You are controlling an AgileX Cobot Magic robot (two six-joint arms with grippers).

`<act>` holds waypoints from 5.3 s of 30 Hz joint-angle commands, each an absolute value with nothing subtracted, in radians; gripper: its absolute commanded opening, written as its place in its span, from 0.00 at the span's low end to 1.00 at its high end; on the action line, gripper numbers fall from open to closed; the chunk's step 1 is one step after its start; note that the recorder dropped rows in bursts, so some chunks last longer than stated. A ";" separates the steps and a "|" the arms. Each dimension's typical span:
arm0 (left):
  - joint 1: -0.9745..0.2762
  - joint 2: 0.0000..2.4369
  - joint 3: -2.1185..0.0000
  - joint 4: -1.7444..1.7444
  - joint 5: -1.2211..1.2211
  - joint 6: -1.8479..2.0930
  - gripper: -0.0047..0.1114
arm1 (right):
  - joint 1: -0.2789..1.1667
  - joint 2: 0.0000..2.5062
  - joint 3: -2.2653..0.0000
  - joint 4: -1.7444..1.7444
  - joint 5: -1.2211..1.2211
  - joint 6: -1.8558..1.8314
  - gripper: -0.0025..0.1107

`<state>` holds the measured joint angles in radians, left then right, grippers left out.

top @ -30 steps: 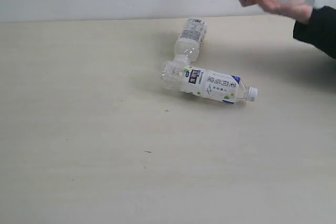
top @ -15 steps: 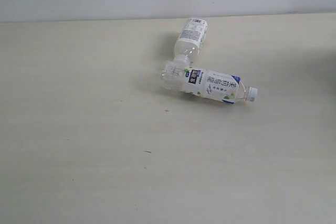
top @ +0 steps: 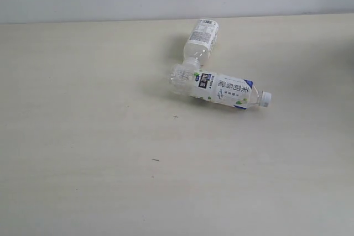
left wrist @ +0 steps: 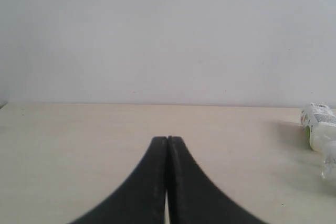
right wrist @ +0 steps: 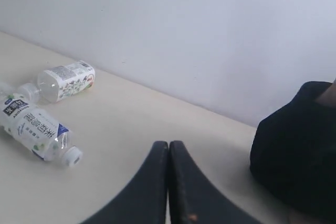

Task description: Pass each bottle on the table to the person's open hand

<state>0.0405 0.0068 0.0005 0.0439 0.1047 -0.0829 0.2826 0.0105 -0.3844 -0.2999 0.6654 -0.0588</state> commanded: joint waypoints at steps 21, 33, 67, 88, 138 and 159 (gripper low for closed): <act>0.038 0.000 0.000 0.041 0.100 -0.082 0.04 | 0.314 0.000 -0.372 -0.449 0.597 0.011 0.02; 0.038 0.000 0.000 0.041 0.100 -0.082 0.04 | 0.314 0.000 -0.234 -0.456 0.505 0.099 0.11; 0.038 0.000 0.000 0.041 0.100 -0.082 0.04 | 0.314 0.000 -0.217 -0.490 0.478 0.239 0.11; 0.038 0.000 0.000 0.041 0.100 -0.082 0.04 | 0.314 0.181 -0.358 -0.411 0.196 0.239 0.02; 0.038 0.000 0.000 0.041 0.100 -0.082 0.04 | 0.587 1.937 -1.303 -0.200 0.615 -0.528 0.75; 0.038 0.000 0.000 0.041 0.100 -0.082 0.04 | 0.587 2.049 -1.303 -0.377 0.517 -0.354 0.80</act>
<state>0.0405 0.0068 0.0005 0.0439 0.1047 -0.0829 0.5833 2.0415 -1.2948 -0.3681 0.5316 -0.3656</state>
